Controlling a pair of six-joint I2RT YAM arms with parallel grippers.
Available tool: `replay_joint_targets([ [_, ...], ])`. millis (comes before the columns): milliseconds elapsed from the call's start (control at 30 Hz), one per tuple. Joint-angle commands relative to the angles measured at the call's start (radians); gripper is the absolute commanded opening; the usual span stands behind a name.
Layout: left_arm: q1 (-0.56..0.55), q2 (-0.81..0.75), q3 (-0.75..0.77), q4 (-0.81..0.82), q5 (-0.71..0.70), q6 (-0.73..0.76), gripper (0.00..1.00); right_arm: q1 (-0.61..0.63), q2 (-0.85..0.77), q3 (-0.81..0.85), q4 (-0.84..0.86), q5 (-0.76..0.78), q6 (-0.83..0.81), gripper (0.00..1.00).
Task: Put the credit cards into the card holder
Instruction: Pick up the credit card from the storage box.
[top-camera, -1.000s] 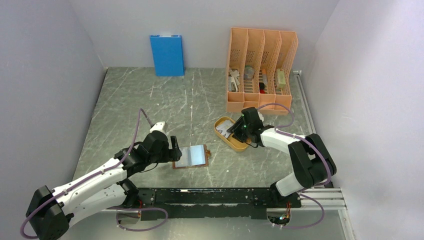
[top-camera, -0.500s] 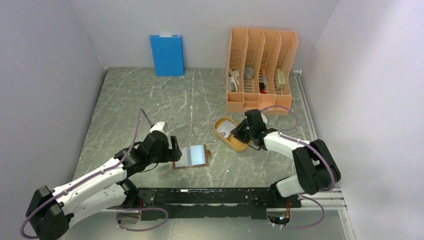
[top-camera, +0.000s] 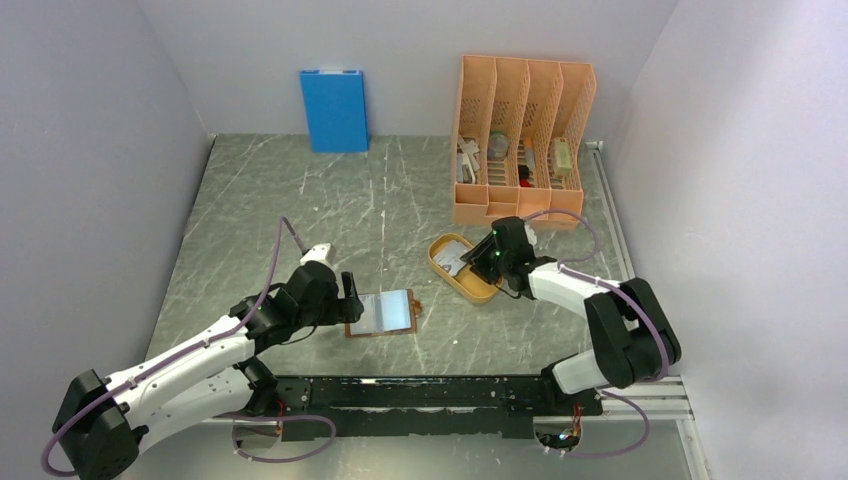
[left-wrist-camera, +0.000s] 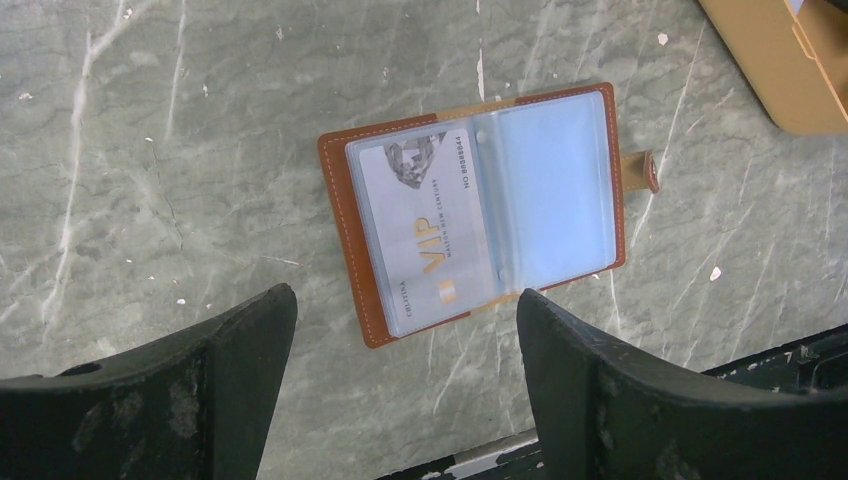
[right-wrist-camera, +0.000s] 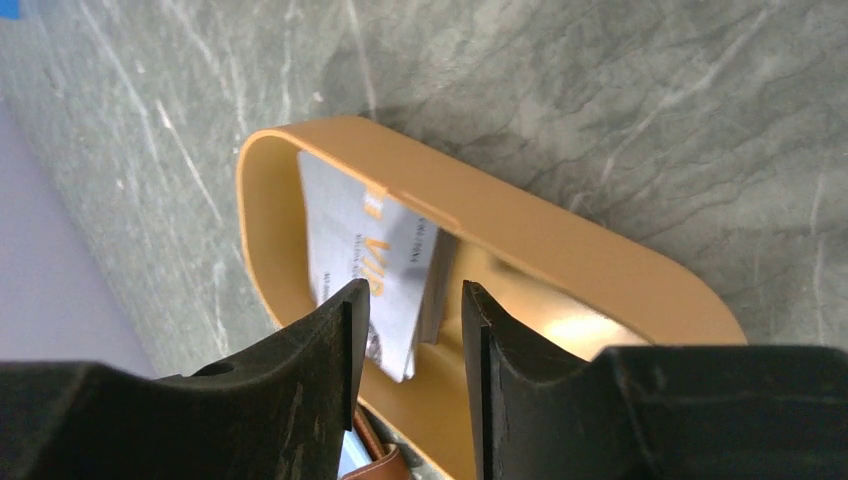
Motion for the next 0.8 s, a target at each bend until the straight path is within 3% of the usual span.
replay_joint_targets([
  [0, -0.006, 0.0, 0.011, 0.008, -0.01, -0.001, 0.85, -0.019, 0.049, 0.022, 0.002, -0.001, 0.008, 0.42],
  [200, -0.006, 0.0, 0.008, 0.008, -0.01, -0.003, 0.85, -0.026, 0.071, 0.022, 0.003, -0.001, -0.005, 0.41],
  [433, -0.006, 0.002, 0.009, 0.009, -0.01, -0.001, 0.85, -0.03, 0.031, -0.015, 0.021, -0.001, -0.003, 0.28],
  [767, -0.006, 0.002, 0.01, 0.01, -0.008, 0.0, 0.85, -0.034, 0.005, -0.021, 0.019, 0.0, -0.006, 0.2],
])
